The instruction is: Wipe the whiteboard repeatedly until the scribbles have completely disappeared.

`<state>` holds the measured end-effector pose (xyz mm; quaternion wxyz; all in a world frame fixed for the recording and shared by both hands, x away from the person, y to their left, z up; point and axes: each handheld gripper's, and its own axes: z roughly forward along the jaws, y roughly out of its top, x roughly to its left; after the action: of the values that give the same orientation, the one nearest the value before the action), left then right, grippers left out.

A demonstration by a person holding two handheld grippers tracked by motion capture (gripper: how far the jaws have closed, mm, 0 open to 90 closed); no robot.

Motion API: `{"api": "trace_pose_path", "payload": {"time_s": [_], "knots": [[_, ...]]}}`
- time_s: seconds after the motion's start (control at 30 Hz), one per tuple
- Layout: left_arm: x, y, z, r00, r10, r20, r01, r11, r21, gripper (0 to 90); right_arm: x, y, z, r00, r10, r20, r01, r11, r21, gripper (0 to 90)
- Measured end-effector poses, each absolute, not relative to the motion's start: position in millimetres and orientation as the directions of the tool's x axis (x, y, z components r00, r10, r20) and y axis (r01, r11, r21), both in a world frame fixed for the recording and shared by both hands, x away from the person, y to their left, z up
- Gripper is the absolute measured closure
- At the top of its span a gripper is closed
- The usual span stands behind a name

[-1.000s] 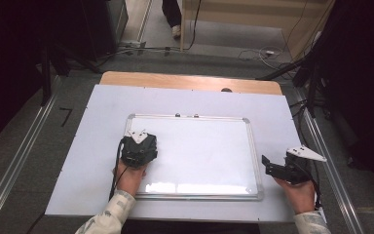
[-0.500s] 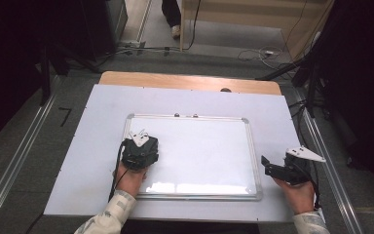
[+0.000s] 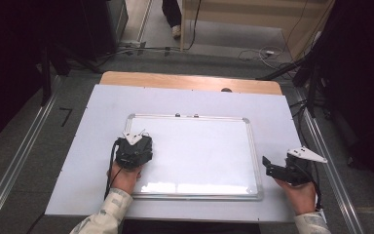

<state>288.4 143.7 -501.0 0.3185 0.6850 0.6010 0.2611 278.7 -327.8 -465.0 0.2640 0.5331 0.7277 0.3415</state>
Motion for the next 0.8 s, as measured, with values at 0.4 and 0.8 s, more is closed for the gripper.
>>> {"api": "trace_pose_path", "payload": {"time_s": [0.4, 0.8], "knots": [[294.4, 151.7, -501.2, 0.114, 0.993, -0.032, 0.657, -0.051, 0.752, 40.7, 279.2, -327.3, -465.4, -0.29, 0.957, -0.021, 0.599, 0.198, 0.776, 5.7], [300.2, 155.2, -500.7, 0.104, 0.994, -0.025, 0.662, -0.051, 0.748, 40.7, 279.6, -327.1, -465.2, -0.291, 0.957, -0.02, 0.598, 0.198, 0.777, 5.7]]}}
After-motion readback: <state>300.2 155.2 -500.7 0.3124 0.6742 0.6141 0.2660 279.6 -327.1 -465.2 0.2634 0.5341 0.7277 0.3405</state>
